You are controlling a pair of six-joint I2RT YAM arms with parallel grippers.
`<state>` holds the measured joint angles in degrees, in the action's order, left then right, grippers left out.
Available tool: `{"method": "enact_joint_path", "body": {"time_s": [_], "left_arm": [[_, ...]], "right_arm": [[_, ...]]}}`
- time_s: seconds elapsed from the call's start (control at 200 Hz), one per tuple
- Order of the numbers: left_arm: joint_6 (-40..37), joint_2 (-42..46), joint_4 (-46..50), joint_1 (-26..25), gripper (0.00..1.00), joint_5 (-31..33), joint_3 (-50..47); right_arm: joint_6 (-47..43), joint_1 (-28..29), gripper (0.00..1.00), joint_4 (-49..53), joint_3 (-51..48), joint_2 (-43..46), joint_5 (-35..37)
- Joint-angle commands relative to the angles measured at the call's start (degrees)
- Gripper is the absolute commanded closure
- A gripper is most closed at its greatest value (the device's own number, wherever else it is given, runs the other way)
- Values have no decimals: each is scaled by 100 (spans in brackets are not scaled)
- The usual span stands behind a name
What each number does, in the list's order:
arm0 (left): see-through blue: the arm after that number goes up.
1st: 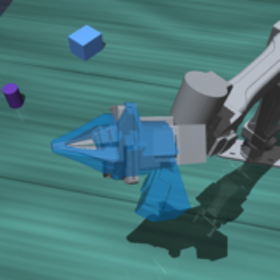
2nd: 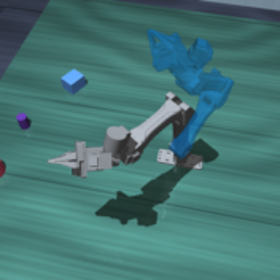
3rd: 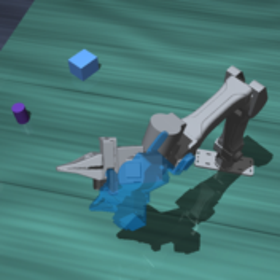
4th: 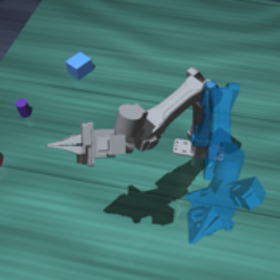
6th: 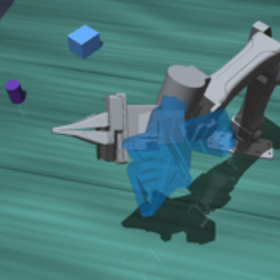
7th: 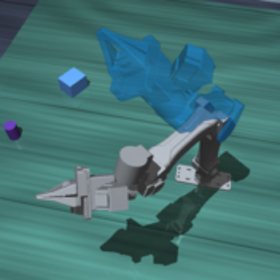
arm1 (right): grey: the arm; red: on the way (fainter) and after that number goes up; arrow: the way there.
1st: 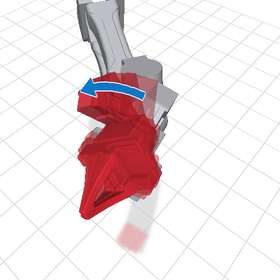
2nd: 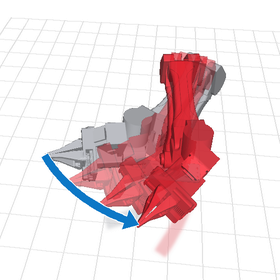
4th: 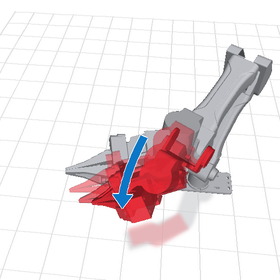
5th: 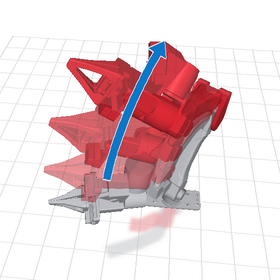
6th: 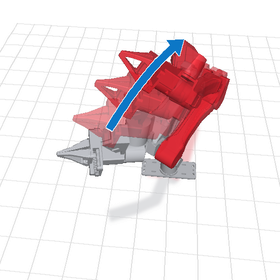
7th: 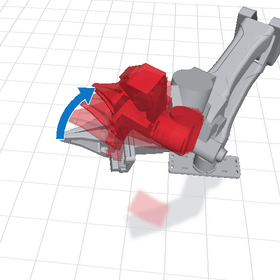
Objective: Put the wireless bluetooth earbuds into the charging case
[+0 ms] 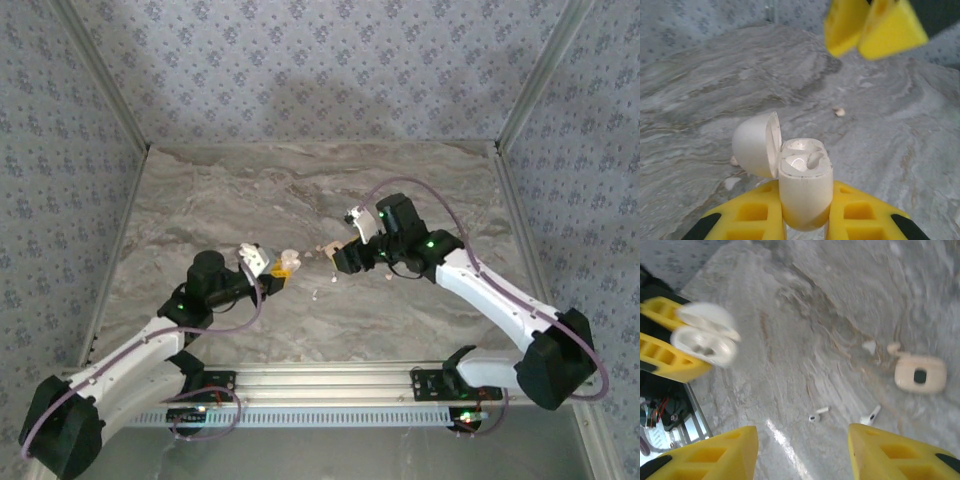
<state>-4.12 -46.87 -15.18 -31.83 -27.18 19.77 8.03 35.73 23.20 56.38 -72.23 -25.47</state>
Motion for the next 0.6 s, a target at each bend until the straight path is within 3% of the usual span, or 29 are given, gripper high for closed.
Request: {"method": "enact_joint_path", "body": {"time_s": [0.0,0.24,0.595], "left_arm": [[480,193,-376,254,84,242,-104],[932,475,-231,783,85,426,-228],[1083,559,-1,1048,85,638,-250]], "right_arm": [[1114,217,48,456,187,-276,358],[697,513,48,411,583,-1363,228],[213,864,49,374,1657,-3297,-229]]}}
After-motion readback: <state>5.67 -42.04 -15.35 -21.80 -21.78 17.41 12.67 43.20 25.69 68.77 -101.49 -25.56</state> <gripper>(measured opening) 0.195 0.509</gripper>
